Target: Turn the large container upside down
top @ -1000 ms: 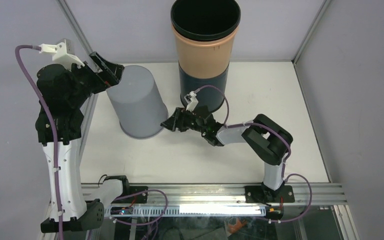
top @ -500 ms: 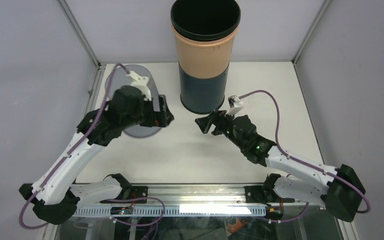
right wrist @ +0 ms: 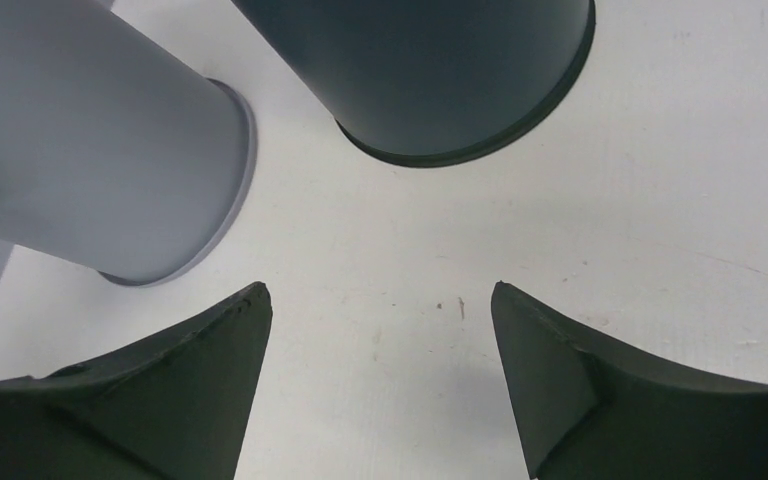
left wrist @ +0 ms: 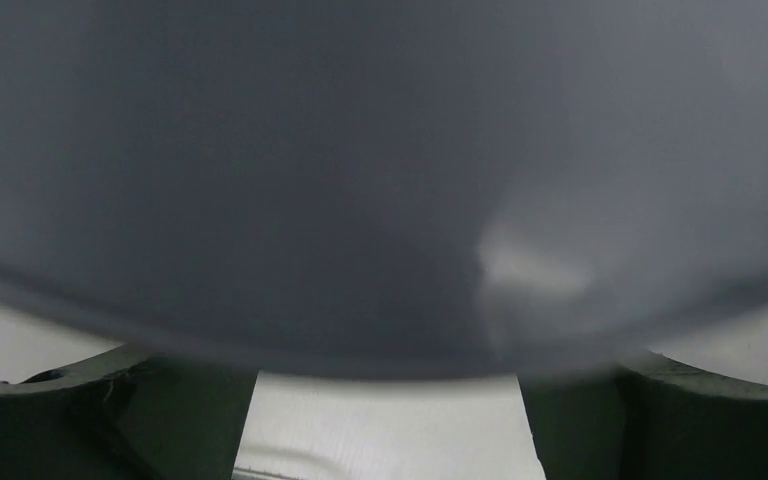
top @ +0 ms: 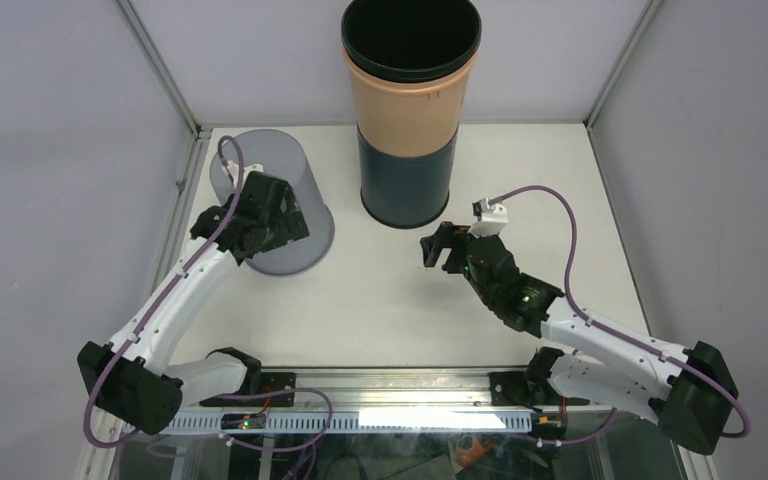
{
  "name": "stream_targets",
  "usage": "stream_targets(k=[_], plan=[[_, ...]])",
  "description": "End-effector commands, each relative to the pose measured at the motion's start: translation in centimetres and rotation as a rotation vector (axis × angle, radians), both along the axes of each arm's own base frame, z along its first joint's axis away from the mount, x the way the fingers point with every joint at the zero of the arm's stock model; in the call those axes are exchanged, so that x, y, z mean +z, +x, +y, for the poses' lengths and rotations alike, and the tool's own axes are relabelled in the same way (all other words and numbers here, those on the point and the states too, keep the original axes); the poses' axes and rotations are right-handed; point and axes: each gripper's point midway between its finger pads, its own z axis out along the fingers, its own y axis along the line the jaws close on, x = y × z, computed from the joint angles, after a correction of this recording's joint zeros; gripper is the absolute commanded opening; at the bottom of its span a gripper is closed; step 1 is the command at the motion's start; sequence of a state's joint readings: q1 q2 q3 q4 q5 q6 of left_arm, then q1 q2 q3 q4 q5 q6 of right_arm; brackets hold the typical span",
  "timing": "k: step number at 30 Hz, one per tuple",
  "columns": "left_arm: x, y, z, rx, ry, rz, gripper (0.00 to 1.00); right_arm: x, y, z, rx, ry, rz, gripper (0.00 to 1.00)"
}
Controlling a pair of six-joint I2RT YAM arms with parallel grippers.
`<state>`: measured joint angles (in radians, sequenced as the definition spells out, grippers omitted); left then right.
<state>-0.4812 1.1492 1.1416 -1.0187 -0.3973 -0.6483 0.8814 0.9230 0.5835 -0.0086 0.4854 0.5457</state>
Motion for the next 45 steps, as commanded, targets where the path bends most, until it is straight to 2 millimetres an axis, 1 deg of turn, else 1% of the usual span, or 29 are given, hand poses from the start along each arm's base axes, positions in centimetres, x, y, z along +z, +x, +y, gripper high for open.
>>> stream_targets(k=[1,3,6,7,8,10,11,13,15,16,18,19,20,21,22,23,24,27,29,31,32,33,34,35,37,38,40,42,45], plan=[[1.3,6.6,1.8,0.037,-0.059,-0.144,0.9,1.2,1.2,-0.6,-0.076,-0.027,-0.002,0.84],[1.5,9.7,3.0,0.053,-0.096,-0.178,0.91,1.9,1.5,-0.5,-0.071,-0.078,0.008,0.85],[2.5,14.0,4.6,0.083,-0.124,-0.232,0.92,3.0,1.8,-1.0,-0.086,-0.154,0.022,0.89],[2.2,15.4,5.3,0.105,-0.125,-0.227,0.93,3.6,2.0,-1.3,-0.107,-0.16,0.027,0.9],[2.3,16.8,6.0,0.12,-0.128,-0.231,0.93,4.1,2.0,-1.5,-0.103,-0.162,0.034,0.9],[2.8,18.7,7.0,0.143,-0.12,-0.241,0.93,5.4,1.9,-1.5,-0.078,-0.162,0.034,0.91],[3.5,19.3,7.2,0.146,-0.116,-0.254,0.93,6.1,1.8,-1.5,-0.066,-0.16,0.028,0.91],[5.4,19.7,6.6,0.119,-0.138,-0.29,0.93,7.9,1.7,-1.8,-0.042,-0.163,0.005,0.92],[8.1,19.4,5.5,0.072,-0.163,-0.348,0.94,10.3,2.1,-2.4,-0.019,-0.147,-0.016,0.93],[9.8,19.0,4.6,0.024,-0.179,-0.388,0.94,11.5,2.6,-3.0,-0.014,-0.14,-0.011,0.94],[14.0,18.2,2.3,-0.089,-0.216,-0.506,0.94,14.7,3.9,-3.9,0.009,-0.117,-0.001,0.96],[16.8,17.0,1.1,-0.147,-0.237,-0.583,0.95,16.1,4.5,-4.4,0.01,-0.112,0.0,0.97],[18.7,16.2,0.1,-0.192,-0.252,-0.63,0.96,18.6,5.0,-4.6,0.023,-0.1,-0.029,0.98],[20.2,15.4,-0.8,-0.232,-0.262,-0.662,0.97,20.3,5.4,-4.7,0.032,-0.093,-0.051,0.99],[21.4,14.7,-1.9,-0.273,-0.271,-0.68,0.97,21.4,5.8,-4.5,0.044,-0.09,-0.063,0.99],[22.4,13.9,-3.1,-0.323,-0.283,-0.696,0.98,22.7,6.2,-4.4,0.054,-0.086,-0.077,0.94],[23.4,12.9,-4.5,-0.391,-0.302,-0.713,0.99,23.6,6.6,-4.2,0.06,-0.083,-0.084,0.93],[25.6,9.9,-9.0,-0.569,-0.344,-0.765,0.99,25.9,8.0,-4.1,0.061,-0.06,-0.103,0.95],[27.7,8.7,-10.6,-0.621,-0.38,-0.803,0.99,27.6,9.1,-4.1,0.049,-0.04,-0.133,0.95],[29.3,8.1,-11.2,-0.646,-0.408,-0.829,0.99,29.4,10.2,-4.0,0.033,-0.013,-0.159,0.96],[30.0,7.8,-11.3,-0.652,-0.421,-0.84,0.99,30.2,10.7,-4.0,0.029,0.003,-0.169,0.95],[30.4,7.6,-11.4,-0.656,-0.431,-0.846,0.99,31.1,11.3,-4.1,0.017,0.027,-0.178,0.91],[30.8,7.5,-11.5,-0.659,-0.439,-0.854,0.99,31.8,12.0,-4.3,0.001,0.05,-0.185,0.83],[31.0,7.4,-11.6,-0.662,-0.445,-0.856,0.99,32.5,12.6,-4.4,-0.007,0.076,-0.196,0.79],[30.6,7.5,-11.6,-0.66,-0.448,-0.847,0.99,33.7,13.7,-4.8,-0.019,0.133,-0.218,0.74],[30.3,7.5,-11.5,-0.654,-0.449,-0.84,0.99,34.1,14.2,-5.1,-0.021,0.172,-0.225,0.7],[29.6,7.2,-11.4,-0.644,-0.449,-0.828,0.99,34.7,15.2,-5.7,-0.015,0.239,-0.237,0.65],[28.9,7.1,-11.2,-0.63,-0.451,-0.818,0.99,35.2,16.0,-6.1,0.004,0.288,-0.251,0.63],[28.4,6.8,-11.0,-0.624,-0.455,-0.81,0.99,35.7,16.6,-5.8,0.033,0.302,-0.266,0.62]])
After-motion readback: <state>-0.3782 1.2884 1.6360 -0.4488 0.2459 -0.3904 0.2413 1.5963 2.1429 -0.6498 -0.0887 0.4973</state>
